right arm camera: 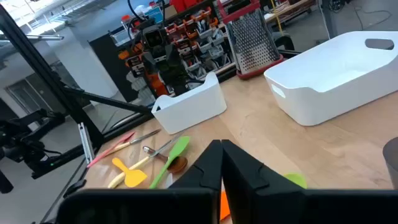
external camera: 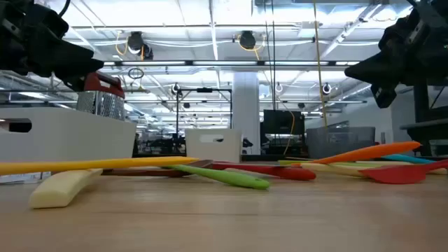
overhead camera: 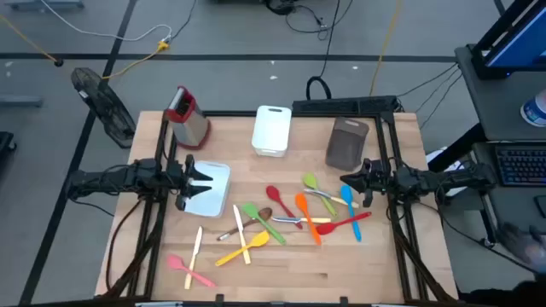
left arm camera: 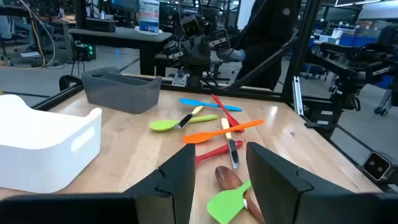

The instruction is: Pick & Place Kitchen Items

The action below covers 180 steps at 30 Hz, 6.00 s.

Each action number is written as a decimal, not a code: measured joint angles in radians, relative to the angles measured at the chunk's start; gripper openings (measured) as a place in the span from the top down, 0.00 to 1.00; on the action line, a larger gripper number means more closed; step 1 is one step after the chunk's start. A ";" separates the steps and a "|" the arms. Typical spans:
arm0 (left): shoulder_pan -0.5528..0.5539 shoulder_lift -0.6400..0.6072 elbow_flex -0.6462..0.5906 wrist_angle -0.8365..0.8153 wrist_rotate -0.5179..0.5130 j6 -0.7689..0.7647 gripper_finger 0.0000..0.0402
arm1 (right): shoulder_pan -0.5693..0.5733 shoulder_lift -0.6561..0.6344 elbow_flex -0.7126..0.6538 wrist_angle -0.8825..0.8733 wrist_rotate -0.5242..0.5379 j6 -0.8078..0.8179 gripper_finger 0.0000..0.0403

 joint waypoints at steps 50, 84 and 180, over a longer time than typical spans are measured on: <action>0.000 0.000 0.000 0.000 0.000 0.000 0.63 | 0.000 0.000 0.000 0.000 0.000 0.000 0.99; 0.000 0.000 0.000 0.000 0.000 0.000 0.63 | 0.000 0.003 0.000 0.053 0.027 -0.199 0.99; -0.458 1.048 0.671 -0.227 -0.055 -1.471 0.63 | -0.001 0.003 0.000 0.045 0.031 -0.319 0.99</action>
